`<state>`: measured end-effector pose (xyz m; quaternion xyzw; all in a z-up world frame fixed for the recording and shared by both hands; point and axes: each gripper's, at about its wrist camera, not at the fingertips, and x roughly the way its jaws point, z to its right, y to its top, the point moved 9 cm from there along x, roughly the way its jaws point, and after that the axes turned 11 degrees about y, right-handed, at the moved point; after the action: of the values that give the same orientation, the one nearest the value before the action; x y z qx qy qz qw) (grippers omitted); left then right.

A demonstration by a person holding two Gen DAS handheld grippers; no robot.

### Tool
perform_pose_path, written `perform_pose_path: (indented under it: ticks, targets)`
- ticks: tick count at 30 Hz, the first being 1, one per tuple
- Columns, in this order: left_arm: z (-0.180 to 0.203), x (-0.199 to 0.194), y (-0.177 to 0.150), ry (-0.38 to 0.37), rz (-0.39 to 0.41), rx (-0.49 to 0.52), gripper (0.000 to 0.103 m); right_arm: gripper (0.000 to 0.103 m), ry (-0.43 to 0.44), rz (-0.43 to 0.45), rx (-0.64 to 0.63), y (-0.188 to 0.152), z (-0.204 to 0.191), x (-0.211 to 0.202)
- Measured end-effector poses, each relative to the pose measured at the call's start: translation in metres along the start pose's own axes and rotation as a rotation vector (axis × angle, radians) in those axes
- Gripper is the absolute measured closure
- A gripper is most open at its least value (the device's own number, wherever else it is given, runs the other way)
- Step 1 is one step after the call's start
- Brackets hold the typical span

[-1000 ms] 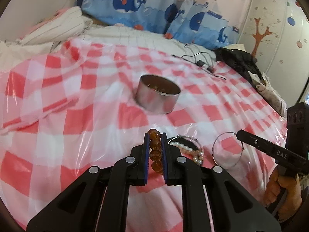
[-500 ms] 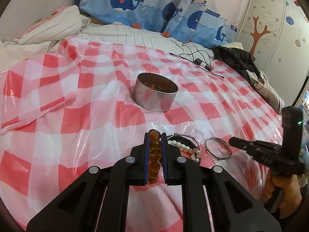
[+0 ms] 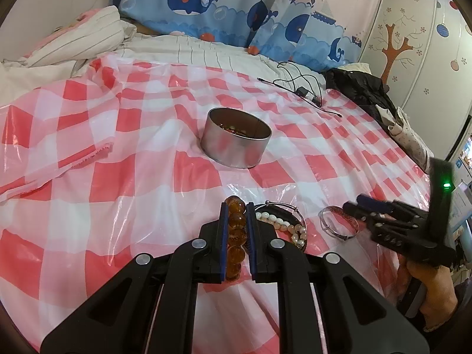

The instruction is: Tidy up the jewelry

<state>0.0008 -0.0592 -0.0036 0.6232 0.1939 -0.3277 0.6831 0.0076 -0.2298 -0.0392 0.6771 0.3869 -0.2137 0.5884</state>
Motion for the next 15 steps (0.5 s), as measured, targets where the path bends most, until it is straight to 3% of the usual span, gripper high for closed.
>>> perform_pose_path:
  ticks: [2, 4, 5, 7, 12, 15]
  targets:
    - [0.0, 0.001, -0.001, 0.002, -0.003, 0.003, 0.093, 0.063, 0.015, -0.054, -0.01, -0.009, -0.002, 0.012]
    - [0.0, 0.001, -0.001, 0.001, -0.002, 0.002, 0.093, 0.091, 0.033, -0.058, -0.029, -0.008, -0.008, 0.011]
    - [0.0, 0.001, -0.001, 0.001, -0.002, 0.003, 0.093, 0.098, 0.054, -0.051, -0.025, -0.007, -0.011, 0.009]
    - [0.002, 0.001, -0.001, -0.009, -0.003, 0.003, 0.093, 0.098, 0.076, -0.025, -0.021, -0.005, -0.014, 0.003]
    - [0.014, -0.007, 0.01, -0.068, 0.008, 0.01, 0.093, 0.097, 0.253, 0.113, 0.054, 0.018, -0.027, -0.023]
    - [0.019, -0.012, 0.023, -0.092, 0.019, 0.012, 0.093, 0.097, 0.301, 0.148, 0.061, 0.034, -0.035, -0.026]
